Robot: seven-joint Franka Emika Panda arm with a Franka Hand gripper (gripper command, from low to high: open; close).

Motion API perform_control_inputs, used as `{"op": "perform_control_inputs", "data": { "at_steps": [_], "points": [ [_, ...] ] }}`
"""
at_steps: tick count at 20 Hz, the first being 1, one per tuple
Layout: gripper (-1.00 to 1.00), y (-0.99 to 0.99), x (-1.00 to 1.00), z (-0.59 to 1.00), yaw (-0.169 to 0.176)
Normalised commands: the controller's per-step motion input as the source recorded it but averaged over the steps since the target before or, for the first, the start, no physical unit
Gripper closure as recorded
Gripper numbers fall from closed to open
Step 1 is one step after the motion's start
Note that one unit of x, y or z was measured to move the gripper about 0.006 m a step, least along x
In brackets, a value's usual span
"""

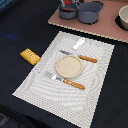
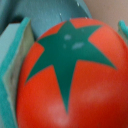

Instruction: Interact with the objects in diverse but meaningful ways.

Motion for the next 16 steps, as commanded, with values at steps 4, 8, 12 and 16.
{"op": "perform_control_inputs", "data": {
  "at_steps": [4,8,12,16],
  "points": [
    [1.00,0.47,-0.14,0.06,0.000],
    [1.00,0.39,0.13,0.03,0.000],
    [1.00,0.26,0.27,0.00,-0.005],
    [1.00,0.18,0.47,0.00,-0.025]
  ]
}}
